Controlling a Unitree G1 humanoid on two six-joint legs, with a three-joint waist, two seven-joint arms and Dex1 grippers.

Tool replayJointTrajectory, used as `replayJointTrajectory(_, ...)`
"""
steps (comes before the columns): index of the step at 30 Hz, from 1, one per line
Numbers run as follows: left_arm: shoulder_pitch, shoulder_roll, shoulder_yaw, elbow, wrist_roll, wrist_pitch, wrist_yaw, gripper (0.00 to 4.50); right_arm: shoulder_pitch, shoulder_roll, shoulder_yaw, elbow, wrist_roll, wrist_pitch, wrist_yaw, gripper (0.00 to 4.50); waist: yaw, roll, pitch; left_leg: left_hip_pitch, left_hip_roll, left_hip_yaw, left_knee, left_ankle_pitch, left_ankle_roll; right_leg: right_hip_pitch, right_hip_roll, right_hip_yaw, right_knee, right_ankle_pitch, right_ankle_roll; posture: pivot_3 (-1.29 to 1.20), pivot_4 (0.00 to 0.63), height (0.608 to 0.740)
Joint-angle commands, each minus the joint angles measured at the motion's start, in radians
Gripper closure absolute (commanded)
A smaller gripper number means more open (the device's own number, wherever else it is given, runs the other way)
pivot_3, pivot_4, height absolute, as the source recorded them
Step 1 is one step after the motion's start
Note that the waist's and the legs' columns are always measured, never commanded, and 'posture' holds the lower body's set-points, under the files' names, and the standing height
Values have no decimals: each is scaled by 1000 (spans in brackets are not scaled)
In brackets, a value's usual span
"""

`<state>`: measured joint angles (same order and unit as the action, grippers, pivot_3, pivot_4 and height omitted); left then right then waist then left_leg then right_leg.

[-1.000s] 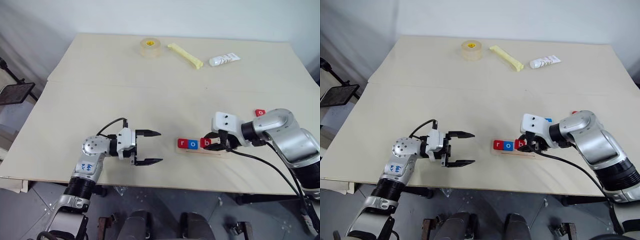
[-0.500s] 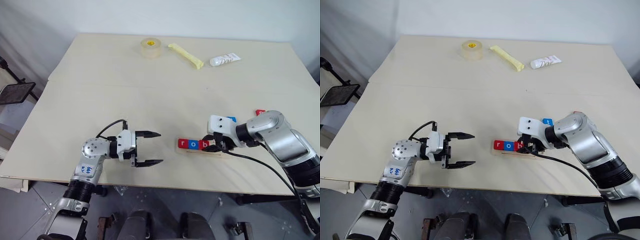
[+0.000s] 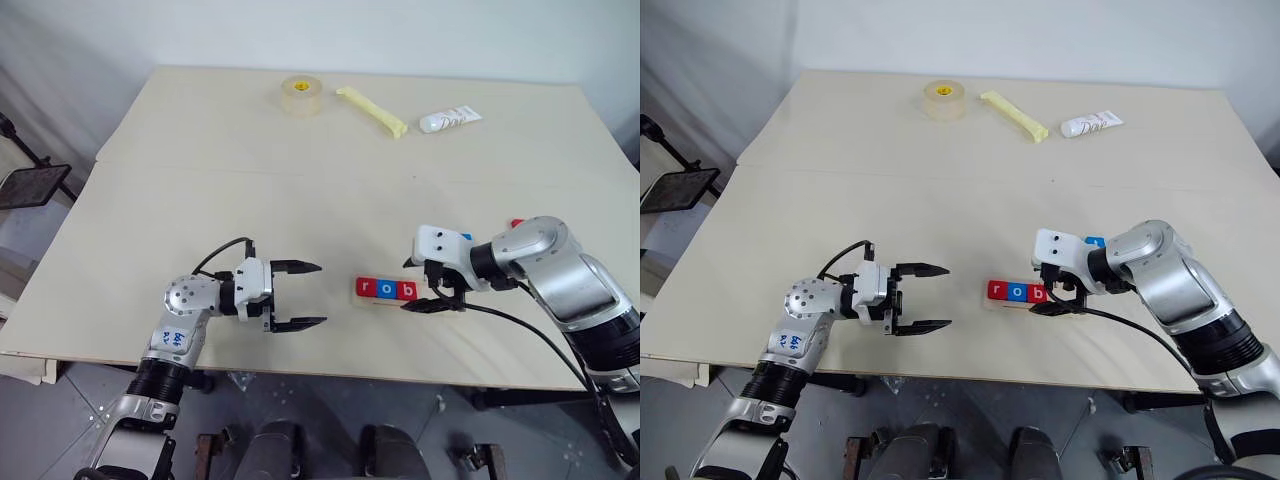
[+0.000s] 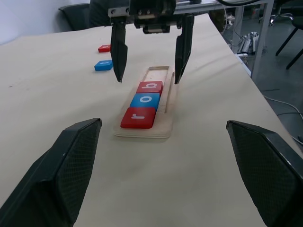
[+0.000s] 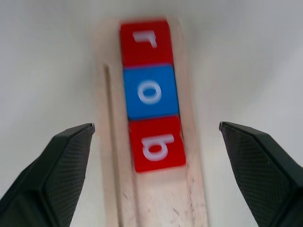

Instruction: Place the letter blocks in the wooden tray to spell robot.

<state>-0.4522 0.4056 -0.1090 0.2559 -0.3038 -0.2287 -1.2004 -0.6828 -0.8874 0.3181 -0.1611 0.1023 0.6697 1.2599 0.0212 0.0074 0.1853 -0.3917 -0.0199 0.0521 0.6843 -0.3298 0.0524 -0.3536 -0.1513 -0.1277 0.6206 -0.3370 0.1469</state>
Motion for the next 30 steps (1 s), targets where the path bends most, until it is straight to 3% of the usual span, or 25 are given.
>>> replayJointTrajectory(1,-11,-6,-1,6,3,-16,1,0,22,-40,-75,-63,47,24,8,35,1,0,0,0,0,0,0,0,0,0,0,0,0,0,0,0,150,740)
replayJointTrajectory(5,-22,-13,-3,28,6,-23,1,0,178,-71,-279,-120,143,59,-41,35,7,0,0,-1,0,-3,0,0,0,0,0,-1,1,0,0,0,150,740)
replayJointTrajectory(7,-27,-18,-6,39,7,-23,1,0,267,-21,-465,-104,215,104,-110,35,7,-1,0,-1,-1,-3,0,0,0,0,0,-2,0,0,0,0,150,740)
replayJointTrajectory(13,-52,-38,-15,75,16,-29,0,0,458,39,-738,33,234,-77,-237,35,5,-1,0,-1,-1,-3,0,0,0,1,0,-2,0,0,0,0,150,740)
replayJointTrajectory(23,-97,-43,-12,136,19,-45,-36,0,621,55,-960,194,309,-270,-244,35,5,-1,0,0,0,-1,-1,0,0,1,0,-2,0,0,0,0,150,740)
replayJointTrajectory(30,-103,-39,-8,151,18,-53,-47,0,742,47,-1050,181,364,-291,-223,35,5,-1,0,1,0,-1,-1,0,0,2,0,-2,-1,0,0,0,150,740)
